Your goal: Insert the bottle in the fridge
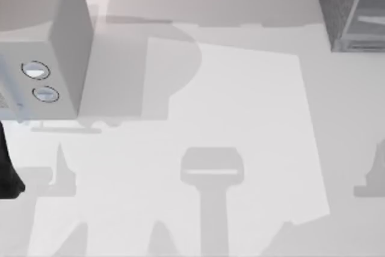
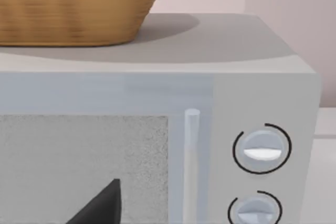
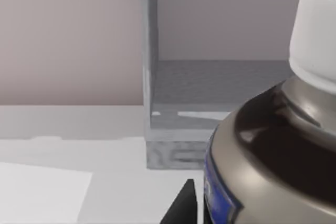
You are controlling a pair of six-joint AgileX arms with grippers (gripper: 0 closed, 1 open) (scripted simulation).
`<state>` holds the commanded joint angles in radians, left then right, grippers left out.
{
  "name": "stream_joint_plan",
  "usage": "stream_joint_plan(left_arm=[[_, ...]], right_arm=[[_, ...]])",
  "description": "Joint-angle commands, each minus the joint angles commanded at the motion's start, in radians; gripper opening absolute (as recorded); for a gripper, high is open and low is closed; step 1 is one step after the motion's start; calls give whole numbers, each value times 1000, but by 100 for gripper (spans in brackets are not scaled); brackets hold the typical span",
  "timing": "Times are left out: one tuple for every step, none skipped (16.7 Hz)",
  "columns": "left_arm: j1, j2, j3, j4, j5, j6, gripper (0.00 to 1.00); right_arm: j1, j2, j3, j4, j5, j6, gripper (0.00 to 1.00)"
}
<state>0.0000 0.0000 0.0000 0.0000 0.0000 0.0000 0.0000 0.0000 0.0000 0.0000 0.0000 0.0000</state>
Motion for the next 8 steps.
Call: stream_joint_plan(left_arm=[[0, 0, 0, 0, 0, 0, 100], [0, 0, 0, 0, 0, 0, 100], [0, 0, 0, 0, 0, 0, 100], [0, 0, 0, 0, 0, 0, 100], [0, 0, 0, 0, 0, 0, 100], [0, 0, 0, 0, 0, 0, 100], [0, 0, 0, 0, 0, 0, 100], [0, 0, 0, 0, 0, 0, 100]], right_arm=[[0, 0, 0, 0, 0, 0, 1], [2, 4, 1, 1, -2, 1, 1], [2, 4, 1, 1, -2, 1, 1], [2, 11, 10, 11, -4, 4, 1], [0, 28, 25, 27, -8, 8, 1], [-3, 55, 46, 50, -13, 13, 1], [-7, 93, 70, 77, -19, 17, 1], [-14, 141, 97, 107, -26, 20, 1]])
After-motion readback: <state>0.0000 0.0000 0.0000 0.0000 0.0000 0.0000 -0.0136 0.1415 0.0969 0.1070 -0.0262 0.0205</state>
